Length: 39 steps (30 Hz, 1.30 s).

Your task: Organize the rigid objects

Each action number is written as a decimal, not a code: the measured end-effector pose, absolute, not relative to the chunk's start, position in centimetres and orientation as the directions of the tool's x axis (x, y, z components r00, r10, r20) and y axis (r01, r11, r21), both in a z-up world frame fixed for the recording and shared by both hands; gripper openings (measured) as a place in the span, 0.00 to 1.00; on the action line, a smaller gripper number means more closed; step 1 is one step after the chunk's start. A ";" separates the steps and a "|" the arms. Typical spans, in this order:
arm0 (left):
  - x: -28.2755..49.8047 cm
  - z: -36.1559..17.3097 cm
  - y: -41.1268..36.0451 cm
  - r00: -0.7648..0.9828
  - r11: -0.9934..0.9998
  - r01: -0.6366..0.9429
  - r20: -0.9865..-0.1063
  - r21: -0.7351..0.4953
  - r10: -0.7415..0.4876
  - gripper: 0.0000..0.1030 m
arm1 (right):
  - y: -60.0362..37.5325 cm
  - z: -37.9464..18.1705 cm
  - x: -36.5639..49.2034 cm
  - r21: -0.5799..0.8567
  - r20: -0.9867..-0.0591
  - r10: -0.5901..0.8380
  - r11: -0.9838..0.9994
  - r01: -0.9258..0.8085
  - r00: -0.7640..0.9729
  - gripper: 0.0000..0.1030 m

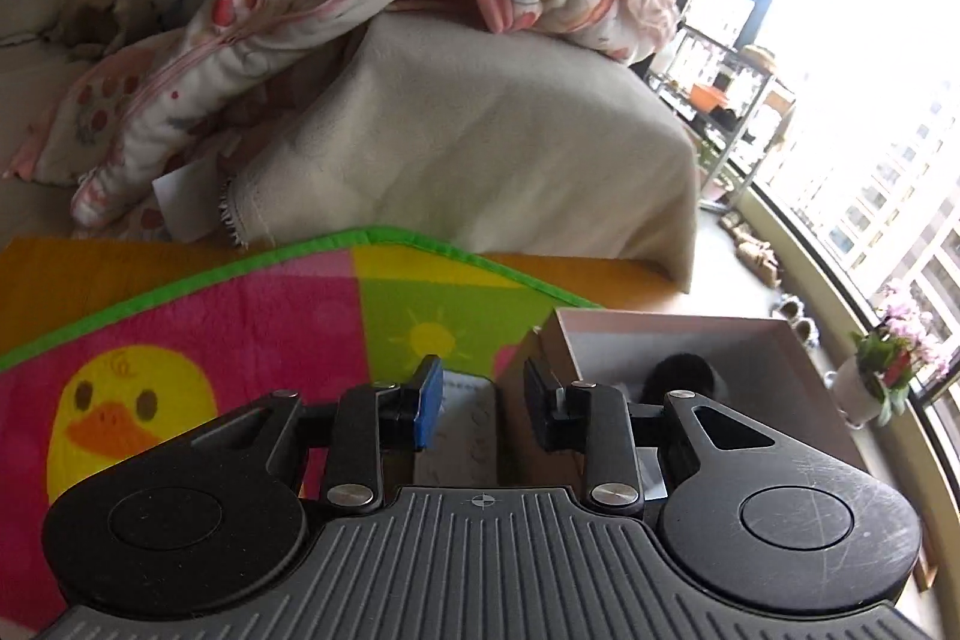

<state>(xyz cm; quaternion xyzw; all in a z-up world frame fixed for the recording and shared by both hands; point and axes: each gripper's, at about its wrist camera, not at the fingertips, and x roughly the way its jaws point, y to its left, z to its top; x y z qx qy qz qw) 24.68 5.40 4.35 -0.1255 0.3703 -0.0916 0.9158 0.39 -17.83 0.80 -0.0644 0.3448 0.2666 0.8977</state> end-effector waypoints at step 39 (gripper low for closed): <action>-6.9 5.8 7.1 0.674 0.932 0.297 -0.646 -0.207 -0.358 0.19 | -17.7 0.9 0.3 0.111 -0.654 0.437 0.863 -0.493 0.618 0.83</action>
